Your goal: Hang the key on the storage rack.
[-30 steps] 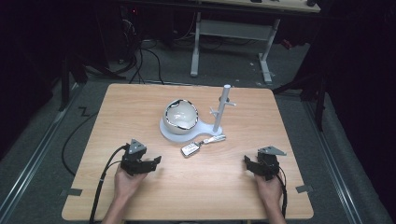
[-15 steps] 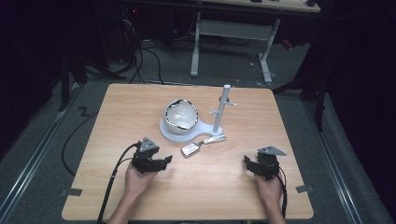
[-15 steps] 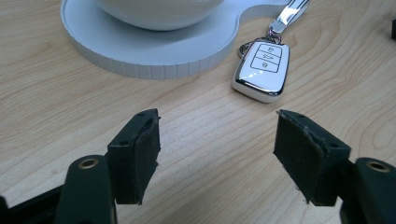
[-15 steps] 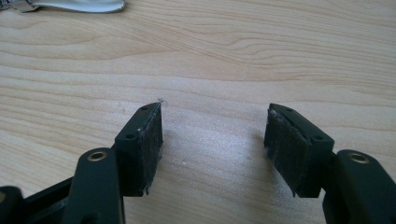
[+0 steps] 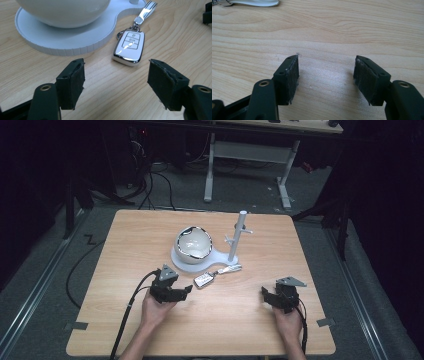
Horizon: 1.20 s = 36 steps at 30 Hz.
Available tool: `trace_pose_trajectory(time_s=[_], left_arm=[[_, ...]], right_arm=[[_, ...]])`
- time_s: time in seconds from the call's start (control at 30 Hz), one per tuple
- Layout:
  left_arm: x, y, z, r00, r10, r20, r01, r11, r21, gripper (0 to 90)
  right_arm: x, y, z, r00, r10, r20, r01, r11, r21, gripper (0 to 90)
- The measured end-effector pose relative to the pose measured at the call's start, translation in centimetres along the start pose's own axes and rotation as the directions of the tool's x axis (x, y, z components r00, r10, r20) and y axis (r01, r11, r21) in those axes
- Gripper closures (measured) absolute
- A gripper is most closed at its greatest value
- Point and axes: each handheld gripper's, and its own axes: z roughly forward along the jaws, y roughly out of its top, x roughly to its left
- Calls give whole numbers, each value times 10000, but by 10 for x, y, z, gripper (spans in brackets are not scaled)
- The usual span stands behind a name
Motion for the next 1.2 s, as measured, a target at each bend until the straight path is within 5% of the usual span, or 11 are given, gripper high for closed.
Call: trace_pose_trajectory(time_s=[0.83, 1.2], left_arm=[[-25, 22, 50, 9946, 961, 403, -984, 9933, 609, 285], [-24, 23, 67, 9954, 935, 209, -949, 9921, 824, 305]], right_arm=[[0, 0, 0, 10000, -20, -15, 20, 10000, -9, 372], [0, 0, 0, 10000, -35, -20, 35, 10000, -9, 371]])
